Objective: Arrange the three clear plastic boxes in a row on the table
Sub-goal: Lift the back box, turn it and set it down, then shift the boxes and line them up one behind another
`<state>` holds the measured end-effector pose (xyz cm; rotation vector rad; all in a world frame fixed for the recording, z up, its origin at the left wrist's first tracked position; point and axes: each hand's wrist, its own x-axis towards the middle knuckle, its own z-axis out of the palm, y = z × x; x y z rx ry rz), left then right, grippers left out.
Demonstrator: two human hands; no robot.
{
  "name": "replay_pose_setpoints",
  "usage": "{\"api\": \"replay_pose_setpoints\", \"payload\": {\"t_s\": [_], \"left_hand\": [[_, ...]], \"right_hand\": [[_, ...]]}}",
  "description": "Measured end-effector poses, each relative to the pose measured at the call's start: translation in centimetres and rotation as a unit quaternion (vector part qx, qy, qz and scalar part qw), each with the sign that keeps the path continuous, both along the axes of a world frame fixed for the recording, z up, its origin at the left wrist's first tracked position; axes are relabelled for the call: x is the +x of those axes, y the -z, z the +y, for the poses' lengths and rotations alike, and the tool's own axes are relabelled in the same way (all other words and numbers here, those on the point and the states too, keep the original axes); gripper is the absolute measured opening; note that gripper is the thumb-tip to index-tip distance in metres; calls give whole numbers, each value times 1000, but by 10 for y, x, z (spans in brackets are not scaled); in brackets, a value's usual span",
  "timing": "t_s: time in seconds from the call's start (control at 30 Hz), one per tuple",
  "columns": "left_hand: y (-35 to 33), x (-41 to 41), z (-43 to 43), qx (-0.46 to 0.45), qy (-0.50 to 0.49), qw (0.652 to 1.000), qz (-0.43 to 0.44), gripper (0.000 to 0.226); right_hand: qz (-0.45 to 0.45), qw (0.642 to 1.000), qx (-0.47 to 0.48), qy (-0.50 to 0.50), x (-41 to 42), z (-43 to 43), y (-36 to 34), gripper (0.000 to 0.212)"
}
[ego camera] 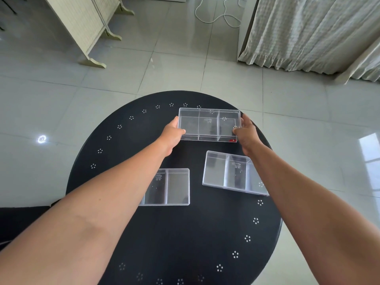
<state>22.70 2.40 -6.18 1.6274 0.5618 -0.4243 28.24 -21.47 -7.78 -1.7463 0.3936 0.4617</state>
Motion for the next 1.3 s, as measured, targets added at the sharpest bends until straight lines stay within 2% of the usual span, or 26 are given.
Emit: {"api": "replay_pose_setpoints", "payload": {"t_s": [0.17,0.3,0.5,0.7,0.8,0.93,1.0,1.07,1.17,1.3], "left_hand": [[-20,-11,1,57,-24,998,-27,63],[-37,-39,13,103,-67,990,-72,51],[-48,-96,43,168,-123,974,-87,41],[-48,-156,63,246,-168,952,-72,39],[-40,-181,74,266,-206,941,-36,47],[-31,-207,81,214,-200,955,39,62],[-26,-216,83,189,-185,963,57,64],[-22,-221,85,181,-170,967,60,59],[-21,-228,83,153,-153,976,30,37],[-17,-239,89,141,-140,980,6,35]], "right_hand": [[-30,997,-70,14,-9,4,-13,75],[-64,977,-202,9,-29,13,-31,66],[-122,982,-144,-2,-74,34,-42,50],[-127,979,-127,-99,-136,66,-51,36],[-131,971,-146,-138,-164,77,-48,36],[-98,961,-173,-194,-196,86,-38,38],[-75,961,-166,-210,-205,90,-31,32],[-46,965,-155,-208,-211,95,-27,26],[-26,971,-139,-191,-216,100,-24,27],[-25,979,-127,-159,-225,106,-19,29]]}}
